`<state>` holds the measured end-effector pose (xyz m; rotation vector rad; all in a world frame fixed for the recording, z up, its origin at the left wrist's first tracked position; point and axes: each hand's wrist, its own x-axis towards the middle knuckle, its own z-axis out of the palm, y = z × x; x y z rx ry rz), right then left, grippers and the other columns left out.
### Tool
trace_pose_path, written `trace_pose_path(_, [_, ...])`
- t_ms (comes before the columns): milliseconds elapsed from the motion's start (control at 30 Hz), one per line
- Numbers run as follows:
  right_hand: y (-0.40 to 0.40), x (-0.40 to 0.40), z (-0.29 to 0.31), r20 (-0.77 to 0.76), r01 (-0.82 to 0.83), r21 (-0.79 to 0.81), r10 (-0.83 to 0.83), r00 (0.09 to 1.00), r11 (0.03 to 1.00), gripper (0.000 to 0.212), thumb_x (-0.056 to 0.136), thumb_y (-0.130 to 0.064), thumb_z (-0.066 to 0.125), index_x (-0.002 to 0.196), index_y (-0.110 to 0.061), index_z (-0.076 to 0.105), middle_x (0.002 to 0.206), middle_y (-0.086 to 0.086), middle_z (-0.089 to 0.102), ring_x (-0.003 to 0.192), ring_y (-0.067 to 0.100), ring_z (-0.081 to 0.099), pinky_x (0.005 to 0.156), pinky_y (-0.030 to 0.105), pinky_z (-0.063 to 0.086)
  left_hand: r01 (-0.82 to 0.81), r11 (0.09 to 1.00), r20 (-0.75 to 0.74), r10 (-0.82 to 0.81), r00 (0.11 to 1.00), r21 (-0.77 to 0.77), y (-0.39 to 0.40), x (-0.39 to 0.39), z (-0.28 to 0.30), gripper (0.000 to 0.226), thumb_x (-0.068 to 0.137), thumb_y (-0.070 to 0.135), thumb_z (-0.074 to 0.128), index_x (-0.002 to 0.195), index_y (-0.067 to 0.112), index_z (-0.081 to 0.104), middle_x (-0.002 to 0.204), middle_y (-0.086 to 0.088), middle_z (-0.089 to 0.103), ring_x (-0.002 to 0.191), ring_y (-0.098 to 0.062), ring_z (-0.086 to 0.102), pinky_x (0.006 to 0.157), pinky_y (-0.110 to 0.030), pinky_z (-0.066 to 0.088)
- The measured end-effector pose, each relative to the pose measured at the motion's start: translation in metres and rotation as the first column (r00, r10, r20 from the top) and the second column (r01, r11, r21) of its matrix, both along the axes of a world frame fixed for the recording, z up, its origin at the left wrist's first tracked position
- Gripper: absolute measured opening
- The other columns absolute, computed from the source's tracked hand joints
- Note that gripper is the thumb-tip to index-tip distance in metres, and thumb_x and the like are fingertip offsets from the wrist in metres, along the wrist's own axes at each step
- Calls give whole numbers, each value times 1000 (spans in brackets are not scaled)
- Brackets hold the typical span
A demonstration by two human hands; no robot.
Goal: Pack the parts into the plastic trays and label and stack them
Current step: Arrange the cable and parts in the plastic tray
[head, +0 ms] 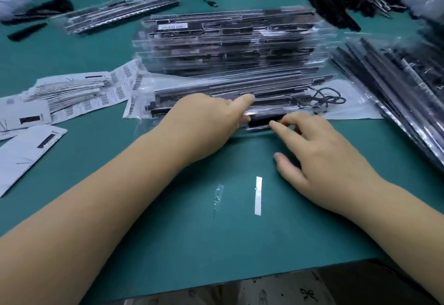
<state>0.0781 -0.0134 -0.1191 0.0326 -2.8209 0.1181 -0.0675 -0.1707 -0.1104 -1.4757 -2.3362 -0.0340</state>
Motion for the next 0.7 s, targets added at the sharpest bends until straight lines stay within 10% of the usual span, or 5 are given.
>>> trace_pose_path(100, [-2, -2, -1, 47, 6, 40, -8, 999, 999, 56, 88, -23, 55, 135, 6, 45, 121, 24, 55, 108, 42, 54, 90, 50, 47, 9, 1000, 19, -9, 1000, 24, -2, 3, -1, 51, 100, 27, 43, 148, 30, 27, 119, -2, 65, 83, -34, 64, 56, -30, 30])
trace_pose_path(233, [0, -3, 2, 157, 15, 81, -27, 987, 997, 61, 93, -29, 44, 146, -2, 29, 130, 17, 47, 117, 36, 45, 95, 46, 39, 25, 997, 77, -31, 997, 74, -2, 8, 5, 44, 92, 16, 61, 135, 21, 53, 104, -6, 72, 65, -34, 65, 51, -26, 29])
trace_pose_path(467, [0, -9, 7, 260, 25, 152, -64, 963, 988, 66, 94, -38, 27, 152, -16, 4, 135, 3, 30, 120, 24, 31, 102, 36, 27, 32, 993, 96, -43, 995, 110, -1, 9, 7, 36, 101, 29, 43, 135, 20, 53, 103, -13, 70, 75, -39, 64, 56, -34, 36])
trace_pose_path(700, [-5, -5, 6, 78, 22, 160, -35, 996, 987, 60, 84, -32, 34, 128, 3, 56, 117, 17, 60, 101, 39, 55, 88, 45, 47, 57, 994, 93, -66, 993, 98, -2, 7, 4, 43, 100, 34, 31, 136, 21, 51, 110, -13, 68, 86, -39, 66, 65, -42, 50])
